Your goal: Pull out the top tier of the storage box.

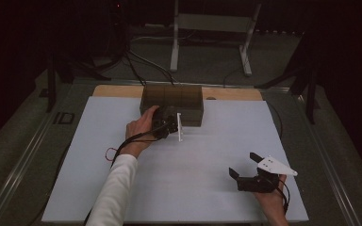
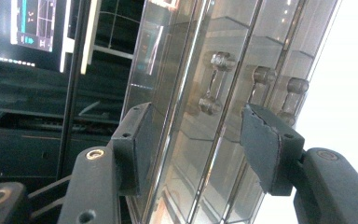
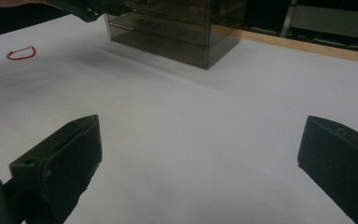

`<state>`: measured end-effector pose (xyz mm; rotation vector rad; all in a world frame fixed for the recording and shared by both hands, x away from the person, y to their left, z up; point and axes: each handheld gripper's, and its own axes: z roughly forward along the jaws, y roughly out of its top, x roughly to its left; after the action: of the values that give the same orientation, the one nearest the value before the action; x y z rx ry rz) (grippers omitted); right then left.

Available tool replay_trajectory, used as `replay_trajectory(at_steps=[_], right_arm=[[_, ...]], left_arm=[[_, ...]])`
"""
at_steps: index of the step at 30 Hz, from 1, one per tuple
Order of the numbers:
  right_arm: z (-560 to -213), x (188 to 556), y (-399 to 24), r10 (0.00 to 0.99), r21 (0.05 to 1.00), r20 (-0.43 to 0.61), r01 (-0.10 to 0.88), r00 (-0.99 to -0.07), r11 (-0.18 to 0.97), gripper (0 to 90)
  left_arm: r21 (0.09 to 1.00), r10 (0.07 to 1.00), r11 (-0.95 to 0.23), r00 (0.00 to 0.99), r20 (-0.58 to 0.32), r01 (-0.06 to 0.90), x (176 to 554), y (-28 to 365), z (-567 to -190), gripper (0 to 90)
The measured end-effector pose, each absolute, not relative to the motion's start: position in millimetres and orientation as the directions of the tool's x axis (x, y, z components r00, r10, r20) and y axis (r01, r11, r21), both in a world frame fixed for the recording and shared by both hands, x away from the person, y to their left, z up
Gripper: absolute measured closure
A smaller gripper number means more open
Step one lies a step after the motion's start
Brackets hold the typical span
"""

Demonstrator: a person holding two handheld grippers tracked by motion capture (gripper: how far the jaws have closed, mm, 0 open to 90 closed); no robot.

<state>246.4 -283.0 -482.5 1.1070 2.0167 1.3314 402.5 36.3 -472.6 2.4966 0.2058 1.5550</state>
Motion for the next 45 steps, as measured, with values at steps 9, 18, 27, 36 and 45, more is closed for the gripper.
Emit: replay_trajectory(at_steps=[9,18,27,36,45], right_arm=[[-482.6,246.5,-283.4,0.830,0.910,0.042,0.364,-0.557,0.197,0.0],[-482.8,246.9,-283.9,0.831,0.910,0.047,0.367,-0.554,0.193,0.0],[-482.7,247.0,-284.2,0.832,0.910,0.049,0.367,-0.553,0.191,0.0],[-482.4,246.8,-284.7,0.832,0.911,0.048,0.367,-0.552,0.191,0.0],[-482.2,246.7,-285.5,0.834,0.911,0.050,0.367,-0.550,0.188,0.0]], left_arm=[[0.206,0.193,-0.979,0.412,0.891,0.013,403.1,31.9,-477.8,46.8],[0.175,0.160,-0.984,0.374,0.914,-0.007,403.2,26.8,-484.0,55.6],[0.134,0.119,-0.991,0.338,0.934,-0.022,402.0,21.4,-488.9,66.7],[0.097,0.086,-0.995,0.296,0.951,-0.024,400.6,18.3,-495.0,67.4],[0.075,0.067,-0.997,0.278,0.958,-0.021,399.1,17.8,-497.4,67.7]])
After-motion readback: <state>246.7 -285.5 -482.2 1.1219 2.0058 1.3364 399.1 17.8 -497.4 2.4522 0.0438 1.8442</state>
